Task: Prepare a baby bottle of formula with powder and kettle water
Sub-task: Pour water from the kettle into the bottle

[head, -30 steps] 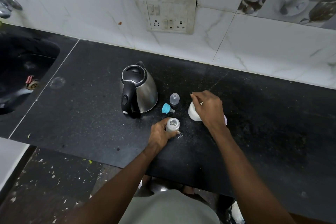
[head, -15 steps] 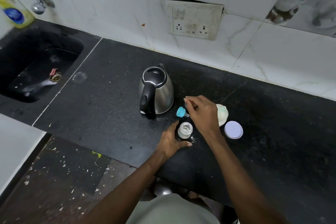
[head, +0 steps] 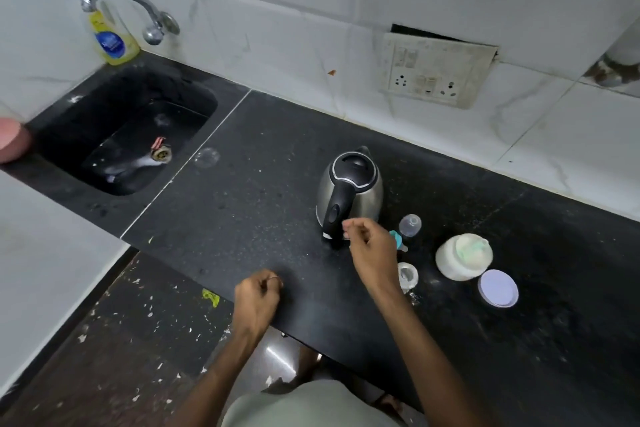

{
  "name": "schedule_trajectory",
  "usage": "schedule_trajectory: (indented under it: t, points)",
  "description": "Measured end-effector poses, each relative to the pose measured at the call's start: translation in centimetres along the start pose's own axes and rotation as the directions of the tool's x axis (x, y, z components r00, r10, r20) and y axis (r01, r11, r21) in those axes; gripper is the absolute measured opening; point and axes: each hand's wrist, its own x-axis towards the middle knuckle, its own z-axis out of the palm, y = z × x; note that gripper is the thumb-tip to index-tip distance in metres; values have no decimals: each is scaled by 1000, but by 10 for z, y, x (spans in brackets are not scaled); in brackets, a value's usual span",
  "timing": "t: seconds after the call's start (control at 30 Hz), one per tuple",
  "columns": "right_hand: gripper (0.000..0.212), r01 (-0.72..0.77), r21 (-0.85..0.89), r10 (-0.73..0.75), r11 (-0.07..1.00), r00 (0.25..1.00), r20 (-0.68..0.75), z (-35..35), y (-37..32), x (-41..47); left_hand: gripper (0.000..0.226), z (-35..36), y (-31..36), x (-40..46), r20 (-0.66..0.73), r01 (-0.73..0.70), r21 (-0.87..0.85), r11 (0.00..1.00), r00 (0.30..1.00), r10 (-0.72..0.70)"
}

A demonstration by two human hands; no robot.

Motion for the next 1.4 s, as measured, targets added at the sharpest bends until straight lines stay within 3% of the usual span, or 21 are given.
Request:
schedule_trajectory:
  t: [0.2,0.37,0.6,0.7,0.8,0.9,1.07,1.23,1.4]
  points:
    - [29,-109,47,107,993,993,47,25,-8,-1,31,-17,2,32,29,-40,21,999,999,39]
    - [20,-127,128,111,984,986,128,36,-9,1,23,-13,15,51,94,-99,22,995,991,96]
    - [20,-110,70,106,991,993,61,52,-8,10,17,-11,31,61,112,-143,9,990,984,141]
    - [25,-133,176,144,975,988,-52,57,-9,12,10,-13,35,63,123,-148,-45,988,981,153]
    - [43,-110,252,167,962,962,-217,56,-10,18,38,-13,35,68,133,-173,-27,985,976,175]
    - [45,-94,279,186,956,928,-324,48,-20,29,57,-12,37,71,139,-187,-15,982,972,187]
    - [48,-56,187,123,981,921,-370,24,-30,41,62,-14,47,74,132,-188,-72,980,972,196]
    - [59,101,105,-58,989,934,-352,-12,-53,33,44,-10,59,76,121,-133,-230,964,979,164]
    - [60,190,219,-105,957,931,-349,-48,-93,14,36,9,78,69,172,-137,-302,943,965,195]
